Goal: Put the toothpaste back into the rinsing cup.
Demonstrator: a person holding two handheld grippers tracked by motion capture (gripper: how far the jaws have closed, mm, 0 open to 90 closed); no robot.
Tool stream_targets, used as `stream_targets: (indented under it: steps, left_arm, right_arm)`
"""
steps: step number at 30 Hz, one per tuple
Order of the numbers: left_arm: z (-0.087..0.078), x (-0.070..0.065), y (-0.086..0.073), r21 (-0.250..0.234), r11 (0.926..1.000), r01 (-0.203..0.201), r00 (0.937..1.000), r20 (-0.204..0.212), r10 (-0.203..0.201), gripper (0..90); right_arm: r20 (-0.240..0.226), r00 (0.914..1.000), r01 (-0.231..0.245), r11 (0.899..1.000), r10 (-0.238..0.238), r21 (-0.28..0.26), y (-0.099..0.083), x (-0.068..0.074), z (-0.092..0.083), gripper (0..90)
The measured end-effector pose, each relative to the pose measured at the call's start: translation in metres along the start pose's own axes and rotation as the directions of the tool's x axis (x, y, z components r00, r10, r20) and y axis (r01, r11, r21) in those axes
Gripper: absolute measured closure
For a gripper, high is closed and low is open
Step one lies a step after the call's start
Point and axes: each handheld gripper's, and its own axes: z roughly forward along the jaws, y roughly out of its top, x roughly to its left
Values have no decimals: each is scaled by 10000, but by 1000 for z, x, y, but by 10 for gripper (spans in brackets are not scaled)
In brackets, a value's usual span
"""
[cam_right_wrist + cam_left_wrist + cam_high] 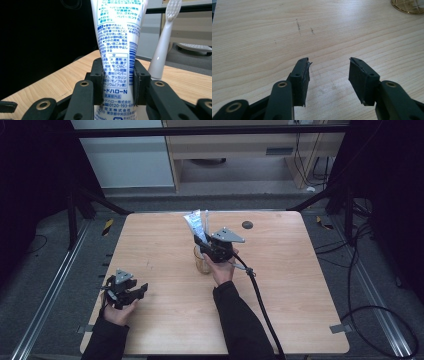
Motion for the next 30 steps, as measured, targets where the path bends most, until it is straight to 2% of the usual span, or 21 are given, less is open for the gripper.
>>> stream_targets:
  steps: [8,18,24,30]
  left_arm:
    - [0,0,0,14,10000,-8,10000,-11,8,502]
    - [1,0,0,56,10000,-35,10000,-22,35,502]
    - [1,-1,0,42,10000,-44,10000,-31,44,502]
    - [1,-1,0,47,10000,-72,10000,-41,72,502]
  right_arm:
    - [157,9997,207,9997,-209,141,-5,-1,3,682]
    - [395,9987,319,9995,-321,42,-16,-5,3,682]
    - [472,9957,791,9968,-793,57,-20,0,4,678]
    - [594,9940,933,9952,-914,-310,-27,3,1,675]
